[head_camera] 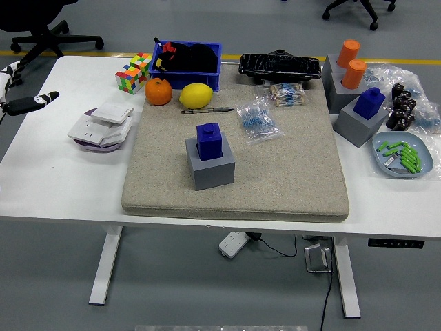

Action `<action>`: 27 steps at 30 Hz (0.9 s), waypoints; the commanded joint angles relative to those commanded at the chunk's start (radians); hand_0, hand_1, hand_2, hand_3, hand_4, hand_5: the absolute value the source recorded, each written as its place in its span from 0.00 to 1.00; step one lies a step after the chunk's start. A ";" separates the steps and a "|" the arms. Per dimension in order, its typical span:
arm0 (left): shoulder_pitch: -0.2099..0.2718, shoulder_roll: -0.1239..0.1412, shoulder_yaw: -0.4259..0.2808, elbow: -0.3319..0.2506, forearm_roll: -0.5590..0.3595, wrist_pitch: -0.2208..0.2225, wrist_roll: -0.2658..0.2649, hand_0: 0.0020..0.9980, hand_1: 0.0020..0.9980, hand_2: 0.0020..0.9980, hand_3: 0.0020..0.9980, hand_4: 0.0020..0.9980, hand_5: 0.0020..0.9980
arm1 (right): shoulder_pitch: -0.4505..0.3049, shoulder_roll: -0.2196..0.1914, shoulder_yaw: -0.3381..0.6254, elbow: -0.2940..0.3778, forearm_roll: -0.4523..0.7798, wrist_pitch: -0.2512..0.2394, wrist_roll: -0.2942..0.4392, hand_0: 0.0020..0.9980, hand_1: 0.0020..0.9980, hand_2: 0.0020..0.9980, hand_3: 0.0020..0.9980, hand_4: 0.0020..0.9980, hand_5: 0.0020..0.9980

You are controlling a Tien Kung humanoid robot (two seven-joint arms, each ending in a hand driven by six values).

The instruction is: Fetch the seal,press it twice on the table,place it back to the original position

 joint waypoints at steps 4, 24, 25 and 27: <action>0.002 -0.001 0.000 0.000 0.002 0.001 0.000 0.93 0.95 0.96 0.94 0.91 0.29 | -0.002 -0.001 0.000 0.000 -0.002 0.000 -0.001 0.73 0.68 0.65 0.62 0.72 0.52; -0.004 0.000 0.002 0.007 -0.006 0.007 -0.001 0.93 0.94 0.95 0.94 0.89 0.30 | -0.001 0.004 0.028 0.000 -0.016 -0.002 -0.001 0.73 0.68 0.65 0.62 0.72 0.52; -0.004 0.000 0.002 0.007 -0.006 0.007 -0.001 0.93 0.94 0.95 0.94 0.89 0.30 | -0.001 0.004 0.028 0.000 -0.015 -0.002 -0.001 0.73 0.68 0.65 0.62 0.72 0.52; -0.004 0.000 0.001 0.006 -0.006 0.007 -0.002 0.93 0.94 0.95 0.94 0.89 0.30 | -0.002 0.005 0.028 0.000 -0.015 -0.002 -0.001 0.73 0.68 0.65 0.62 0.72 0.52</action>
